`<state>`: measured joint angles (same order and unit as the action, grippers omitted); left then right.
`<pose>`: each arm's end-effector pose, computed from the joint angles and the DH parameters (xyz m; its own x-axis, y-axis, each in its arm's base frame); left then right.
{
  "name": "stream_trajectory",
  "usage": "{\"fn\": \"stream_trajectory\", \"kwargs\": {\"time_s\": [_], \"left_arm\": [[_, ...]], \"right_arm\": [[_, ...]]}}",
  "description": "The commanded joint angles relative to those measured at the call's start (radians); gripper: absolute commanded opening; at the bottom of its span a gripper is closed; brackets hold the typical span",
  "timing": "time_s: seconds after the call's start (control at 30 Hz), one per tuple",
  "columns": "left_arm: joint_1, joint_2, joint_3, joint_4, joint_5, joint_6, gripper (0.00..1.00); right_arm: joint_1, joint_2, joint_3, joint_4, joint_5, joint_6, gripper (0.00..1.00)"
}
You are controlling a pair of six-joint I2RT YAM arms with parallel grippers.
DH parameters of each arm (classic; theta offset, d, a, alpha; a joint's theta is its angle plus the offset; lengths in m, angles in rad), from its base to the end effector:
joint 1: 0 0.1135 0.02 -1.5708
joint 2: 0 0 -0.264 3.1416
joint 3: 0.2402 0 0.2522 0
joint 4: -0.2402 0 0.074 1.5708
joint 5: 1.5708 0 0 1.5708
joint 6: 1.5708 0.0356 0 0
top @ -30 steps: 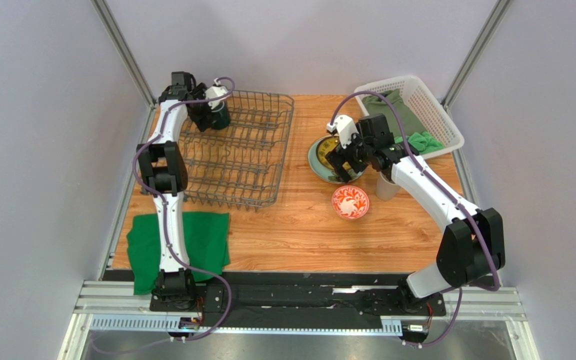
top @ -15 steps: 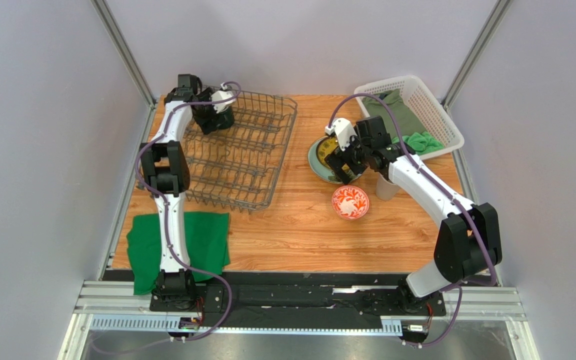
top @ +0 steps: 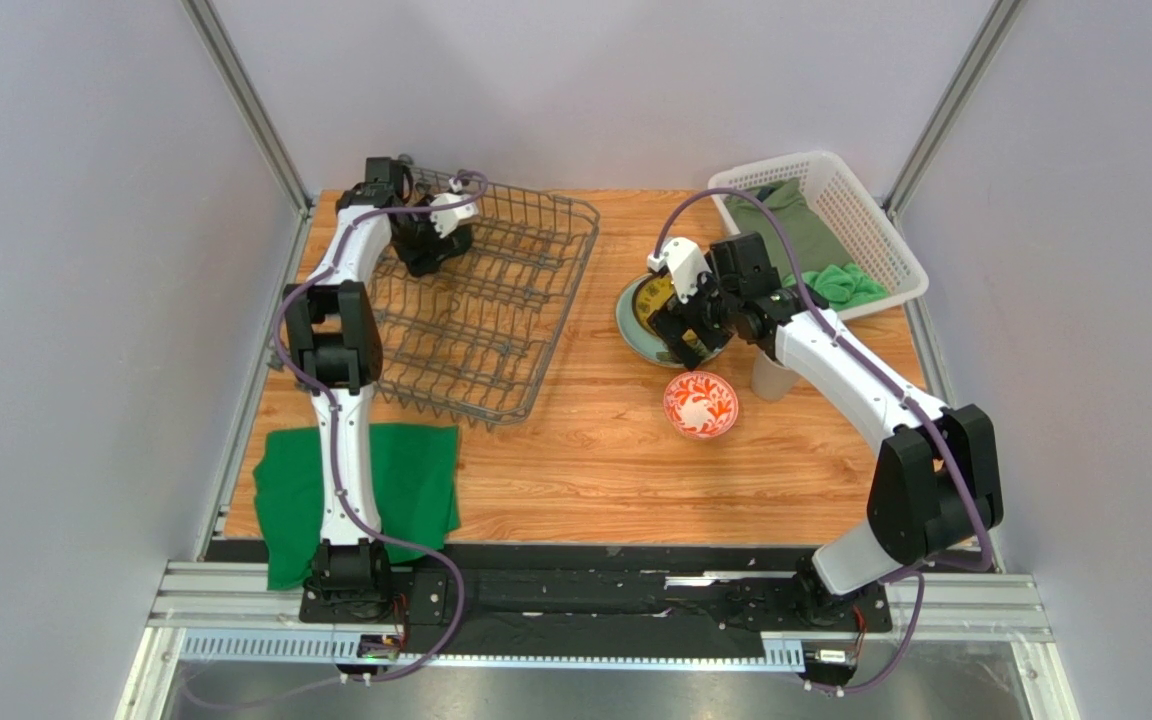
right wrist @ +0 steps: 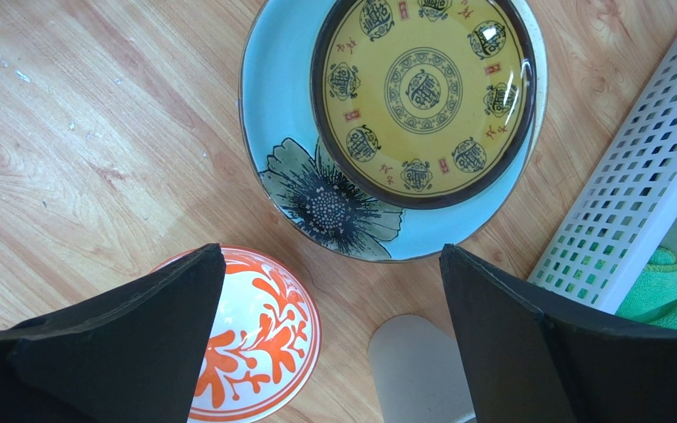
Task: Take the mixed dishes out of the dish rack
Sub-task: Pick up the cup from the dish rack.
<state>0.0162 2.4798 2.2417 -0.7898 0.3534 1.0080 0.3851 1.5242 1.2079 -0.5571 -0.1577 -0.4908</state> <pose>0.5361 -0.0036 0.1843 -0.3184 0.7884 -0.5263 0.8113 0.5138 0.2788 0.3031 0.1289 0.2744 -0.4076 -0.6675 -0.6232 -0.7444 0.6381 -0.1965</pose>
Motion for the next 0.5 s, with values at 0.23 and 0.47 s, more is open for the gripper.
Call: {"fn": "stream_trajectory", "kwargs": {"time_s": [0.23, 0.47], "left_arm": [[-0.012, -0.039, 0.051, 0.020, -0.014, -0.094, 0.65], [-0.012, -0.016, 0.075, 0.066, -0.086, -0.180, 0.64]], "right_arm": [[0.012, 0.031, 0.007, 0.013, 0.000, -0.028, 0.99], [0.020, 0.042, 0.009, 0.003, 0.001, -0.035, 0.99]]}}
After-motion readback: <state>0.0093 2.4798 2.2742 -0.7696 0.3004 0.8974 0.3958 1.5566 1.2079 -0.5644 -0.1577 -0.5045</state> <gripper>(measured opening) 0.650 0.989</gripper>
